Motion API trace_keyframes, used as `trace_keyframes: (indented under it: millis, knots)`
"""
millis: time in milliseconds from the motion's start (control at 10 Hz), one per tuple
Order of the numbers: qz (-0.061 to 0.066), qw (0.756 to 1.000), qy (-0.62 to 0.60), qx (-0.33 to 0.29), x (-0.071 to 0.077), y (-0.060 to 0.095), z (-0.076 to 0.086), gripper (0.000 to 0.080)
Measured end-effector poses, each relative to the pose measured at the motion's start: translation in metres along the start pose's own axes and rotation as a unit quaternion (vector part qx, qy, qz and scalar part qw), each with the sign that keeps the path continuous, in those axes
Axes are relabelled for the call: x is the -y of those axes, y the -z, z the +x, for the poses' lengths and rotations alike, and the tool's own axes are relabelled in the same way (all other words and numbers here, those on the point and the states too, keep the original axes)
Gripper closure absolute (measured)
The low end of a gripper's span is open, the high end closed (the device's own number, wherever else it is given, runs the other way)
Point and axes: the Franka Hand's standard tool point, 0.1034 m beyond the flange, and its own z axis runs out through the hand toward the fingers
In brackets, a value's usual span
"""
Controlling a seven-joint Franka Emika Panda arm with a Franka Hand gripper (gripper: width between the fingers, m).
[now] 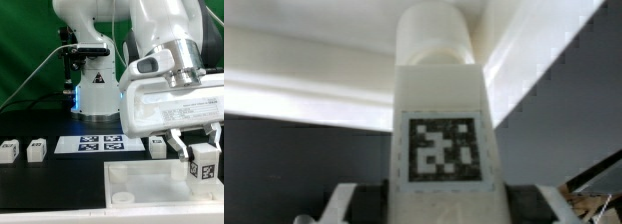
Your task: Assemble one leg
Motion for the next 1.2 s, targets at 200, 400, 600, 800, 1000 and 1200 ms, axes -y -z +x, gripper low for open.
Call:
trace_keyframes:
  millis: [200,400,600,800,1000,1200]
  knots:
    - [0.0,1.0,0.0,0.001,-0.0005,-0.0002,0.0003,0.0506]
    - [0.001,1.0,-0.001,0.004,-0.0009,-0.0006,0.0011,0.0506]
    - [0.001,1.0,-0.001,0.004,-0.0009,-0.0007,0.0007,0.0393]
    - [0.001,1.0,-0.001,0.005,-0.0009,-0.0008,0.0003,0.0256]
    - [0.001,1.0,-0.001,0.005,-0.0009,-0.0009,0.0002,0.0157]
    - [0.001,1.0,-0.001,0.005,-0.0009,-0.001,0.0,0.0157]
